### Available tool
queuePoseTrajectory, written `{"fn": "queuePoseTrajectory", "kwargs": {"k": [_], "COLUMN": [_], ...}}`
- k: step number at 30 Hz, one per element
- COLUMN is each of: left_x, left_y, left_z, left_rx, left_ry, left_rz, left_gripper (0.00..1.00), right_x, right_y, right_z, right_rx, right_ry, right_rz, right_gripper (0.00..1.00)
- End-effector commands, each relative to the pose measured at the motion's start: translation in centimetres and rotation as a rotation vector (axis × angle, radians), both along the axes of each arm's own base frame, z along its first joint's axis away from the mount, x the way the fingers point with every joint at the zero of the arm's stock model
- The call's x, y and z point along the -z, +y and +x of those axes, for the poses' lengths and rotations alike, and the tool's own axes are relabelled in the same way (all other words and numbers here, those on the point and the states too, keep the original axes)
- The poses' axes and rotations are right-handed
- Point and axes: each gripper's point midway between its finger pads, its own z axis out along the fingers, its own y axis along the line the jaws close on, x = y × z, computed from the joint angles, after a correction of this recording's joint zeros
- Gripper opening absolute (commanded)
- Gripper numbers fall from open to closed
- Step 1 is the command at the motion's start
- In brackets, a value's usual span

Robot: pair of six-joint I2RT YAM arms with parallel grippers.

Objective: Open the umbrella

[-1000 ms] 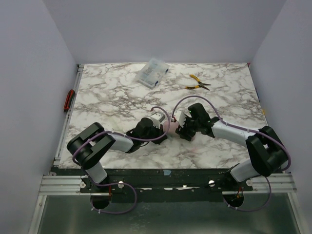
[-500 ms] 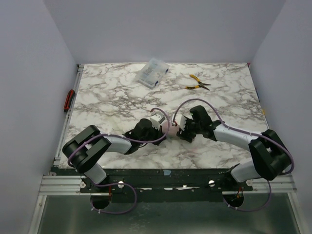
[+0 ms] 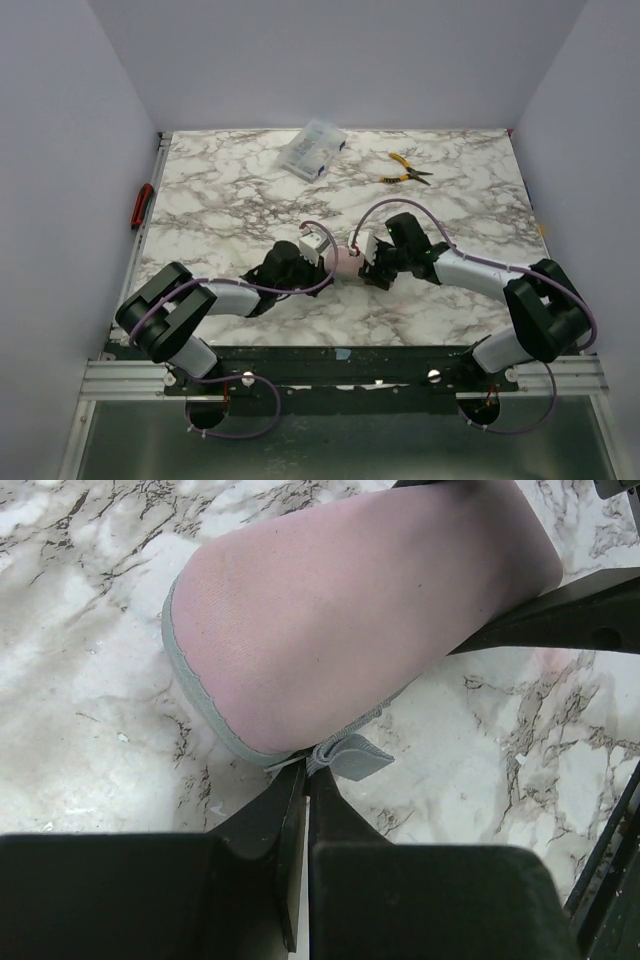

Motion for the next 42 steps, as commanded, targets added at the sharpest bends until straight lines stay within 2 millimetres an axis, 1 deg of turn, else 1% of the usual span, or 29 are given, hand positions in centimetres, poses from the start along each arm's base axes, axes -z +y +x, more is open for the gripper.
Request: {"fn": "queuePoseTrajectory", "kwargs": {"k": [1,3,4,6,7,9,12,15,17,20,22,25,31,32,34,35,37,42], "left_x": [0.3,0.5,0.7,1.0,1.0,0.9,0.8,0.7,0.7,1.0,1.3,2.0,1.9,2.1,2.2,2.2,2.3,2.9], "left_y": [5.0,5.4,5.6,5.9,5.9,5.7,5.2,4.1,3.0,1.6,0.9,0.2,-1.4,-1.6,-2.1,-2.2,-2.5,-3.1], "left_z": [4.6,5.1,5.2,5.3,5.3,5.2,5.0,4.4,3.8,2.3,1.4,0.6,0.1,-0.2,-0.6,-0.8,-1.1,-1.2], "left_rx": [-0.236,-0.255,-0.259,-0.274,-0.273,-0.260,-0.234,-0.184,-0.148,-0.101,-0.085,-0.089,-0.058,-0.051,-0.044,-0.046,-0.042,-0.049], "left_ry": [-0.090,-0.081,-0.078,-0.057,-0.051,-0.053,-0.056,-0.071,-0.067,-0.035,-0.019,0.013,0.030,0.035,0.043,0.049,0.059,0.070], "left_rz": [0.118,0.125,0.130,0.136,0.132,0.120,0.101,0.083,0.072,0.053,0.045,0.046,0.013,0.012,0.009,0.006,0.003,0.026], "left_gripper": [0.00,0.01,0.08,0.26,0.27,0.25,0.22,0.21,0.25,0.41,0.49,0.50,0.50,0.51,0.58,0.58,0.58,0.58], "right_x": [6.4,6.5,6.5,6.5,6.5,6.5,6.6,6.5,6.5,6.3,6.3,6.3,6.4,6.4,6.4,6.3,6.3,6.1], "right_y": [-8.6,-8.7,-8.8,-8.9,-8.9,-9.1,-9.0,-8.8,-8.6,-8.5,-8.4,-8.5,-8.4,-8.4,-8.3,-8.3,-8.2,-7.8], "right_z": [-8.6,-8.6,-8.6,-8.5,-8.5,-8.4,-8.4,-8.4,-8.3,-8.1,-8.1,-8.4,-8.6,-8.6,-8.6,-8.6,-8.7,-8.7], "right_rx": [0.005,-0.002,-0.003,-0.007,-0.006,-0.006,-0.006,0.001,0.014,0.023,0.026,0.025,0.032,0.035,0.041,0.041,0.045,0.056], "right_ry": [0.343,0.344,0.343,0.343,0.344,0.346,0.356,0.368,0.376,0.379,0.379,0.385,0.392,0.396,0.403,0.404,0.409,0.426], "right_rz": [-0.351,-0.359,-0.362,-0.367,-0.369,-0.376,-0.376,-0.367,-0.364,-0.359,-0.355,-0.351,-0.343,-0.343,-0.342,-0.342,-0.337,-0.322], "right_gripper": [0.16,0.13,0.13,0.10,0.08,0.05,0.05,0.04,0.05,0.05,0.05,0.05,0.05,0.05,0.05,0.05,0.05,0.05]}}
